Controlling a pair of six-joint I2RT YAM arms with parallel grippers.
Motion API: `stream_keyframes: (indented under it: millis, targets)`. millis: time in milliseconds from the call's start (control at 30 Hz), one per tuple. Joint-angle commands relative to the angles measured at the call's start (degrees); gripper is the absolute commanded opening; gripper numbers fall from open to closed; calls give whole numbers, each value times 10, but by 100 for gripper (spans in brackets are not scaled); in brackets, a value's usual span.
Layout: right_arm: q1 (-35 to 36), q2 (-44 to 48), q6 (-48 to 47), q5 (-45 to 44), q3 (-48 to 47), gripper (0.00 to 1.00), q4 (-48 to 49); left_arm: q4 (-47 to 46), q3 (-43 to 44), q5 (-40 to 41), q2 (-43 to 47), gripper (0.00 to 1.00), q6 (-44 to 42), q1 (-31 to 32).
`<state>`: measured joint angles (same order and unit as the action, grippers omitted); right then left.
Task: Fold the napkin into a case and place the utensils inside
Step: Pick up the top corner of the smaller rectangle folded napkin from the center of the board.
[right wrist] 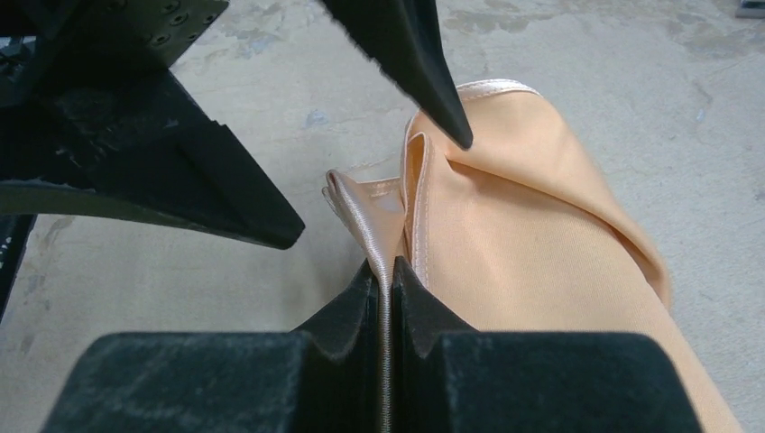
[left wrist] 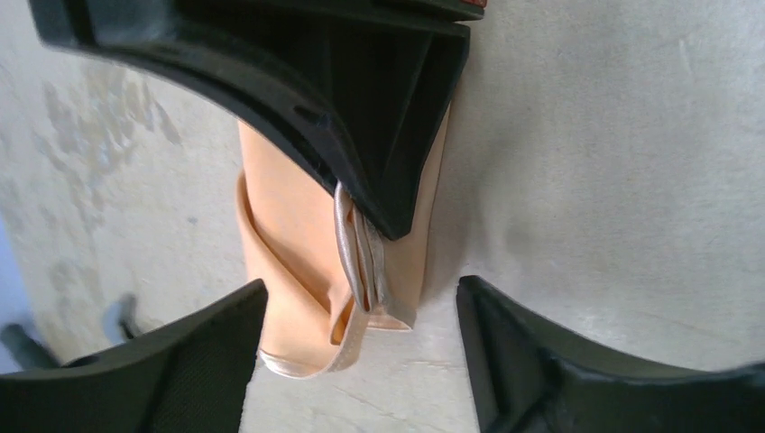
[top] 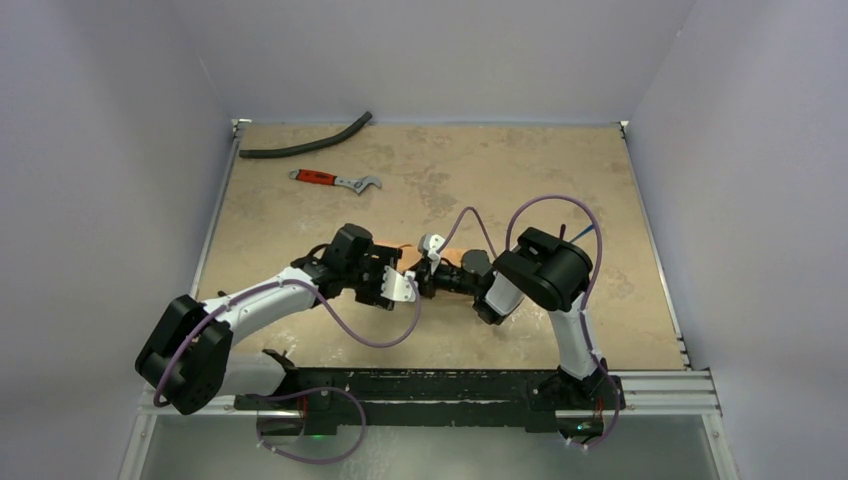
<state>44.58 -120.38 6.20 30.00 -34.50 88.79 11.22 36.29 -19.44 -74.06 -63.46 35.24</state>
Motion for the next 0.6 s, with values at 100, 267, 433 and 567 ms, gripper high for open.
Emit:
stream_keyframes:
  millis: [100, 267, 433, 567]
  targets:
    - [-1, -17, -4, -1, 21, 11, 324, 24, 24, -16, 33, 90, 72, -43]
    - [-1, -30, 3, -3, 19, 12, 324, 70, 60, -102, 8, 94, 102, -73]
    - [-3, -30, 25, 1, 10, 11, 325, 140, 50, -170, -2, 96, -24, -73]
    - [-19, -31, 77, 27, -5, 12, 324, 137, 34, -152, -10, 96, -108, -74]
